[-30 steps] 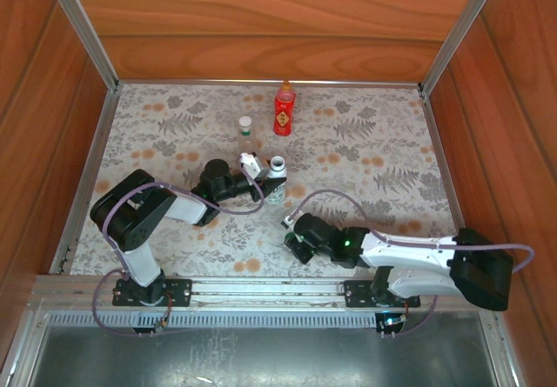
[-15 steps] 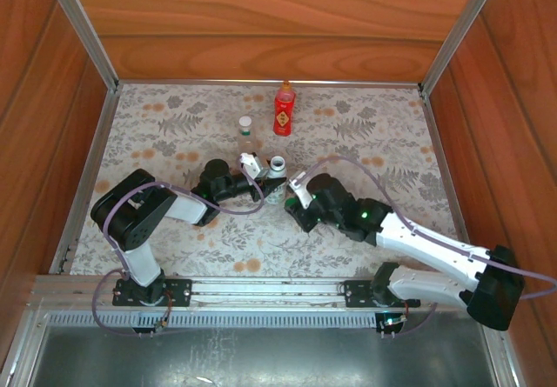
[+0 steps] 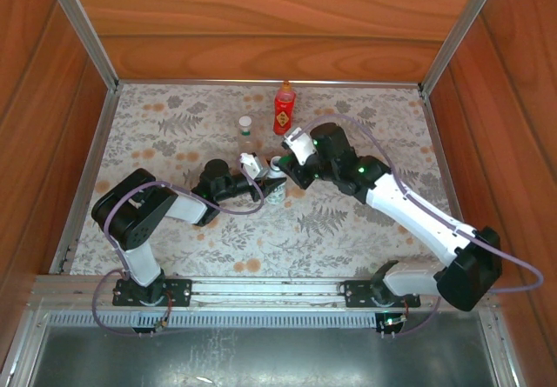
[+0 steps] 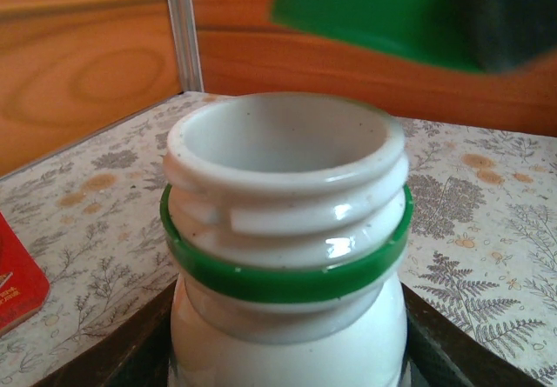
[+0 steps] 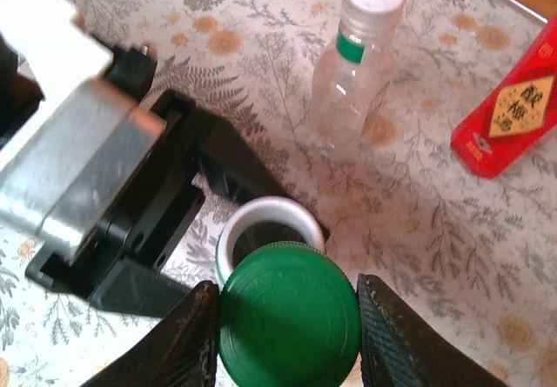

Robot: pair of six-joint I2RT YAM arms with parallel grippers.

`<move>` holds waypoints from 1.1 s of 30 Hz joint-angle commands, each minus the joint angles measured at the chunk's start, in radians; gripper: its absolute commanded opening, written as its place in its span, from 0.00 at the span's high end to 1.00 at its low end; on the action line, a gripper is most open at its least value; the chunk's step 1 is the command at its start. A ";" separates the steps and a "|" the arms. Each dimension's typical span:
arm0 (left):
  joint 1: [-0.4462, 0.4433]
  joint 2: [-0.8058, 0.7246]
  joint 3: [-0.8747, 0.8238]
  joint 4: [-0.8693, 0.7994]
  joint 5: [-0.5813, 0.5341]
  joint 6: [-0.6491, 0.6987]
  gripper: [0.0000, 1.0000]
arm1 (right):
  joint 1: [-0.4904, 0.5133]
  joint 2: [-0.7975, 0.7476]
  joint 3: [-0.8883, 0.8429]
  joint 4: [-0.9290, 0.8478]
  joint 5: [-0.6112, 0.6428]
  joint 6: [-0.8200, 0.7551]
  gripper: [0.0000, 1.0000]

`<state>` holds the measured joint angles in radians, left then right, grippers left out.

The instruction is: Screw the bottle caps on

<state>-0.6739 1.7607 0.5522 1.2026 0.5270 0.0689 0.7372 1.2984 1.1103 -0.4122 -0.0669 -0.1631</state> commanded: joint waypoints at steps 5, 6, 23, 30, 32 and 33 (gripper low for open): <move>0.009 0.034 -0.008 -0.037 0.025 0.003 0.47 | -0.017 0.070 0.077 -0.020 -0.095 -0.050 0.61; 0.009 0.035 -0.008 -0.038 0.025 0.003 0.47 | -0.018 0.076 0.080 -0.024 -0.099 -0.050 0.61; 0.009 0.033 -0.009 -0.037 0.034 0.002 0.47 | -0.018 0.146 0.130 -0.092 -0.066 -0.051 0.59; 0.008 0.031 -0.011 -0.037 0.033 0.005 0.47 | -0.019 0.179 0.160 -0.129 -0.074 -0.046 0.59; 0.010 0.031 -0.012 -0.037 0.033 0.006 0.47 | -0.019 0.184 0.171 -0.145 -0.073 -0.048 0.59; 0.009 0.030 -0.011 -0.038 0.032 0.006 0.47 | -0.019 0.185 0.173 -0.153 -0.068 -0.047 0.59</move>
<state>-0.6724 1.7664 0.5522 1.2102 0.5377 0.0639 0.7250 1.4616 1.2640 -0.5137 -0.1410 -0.2012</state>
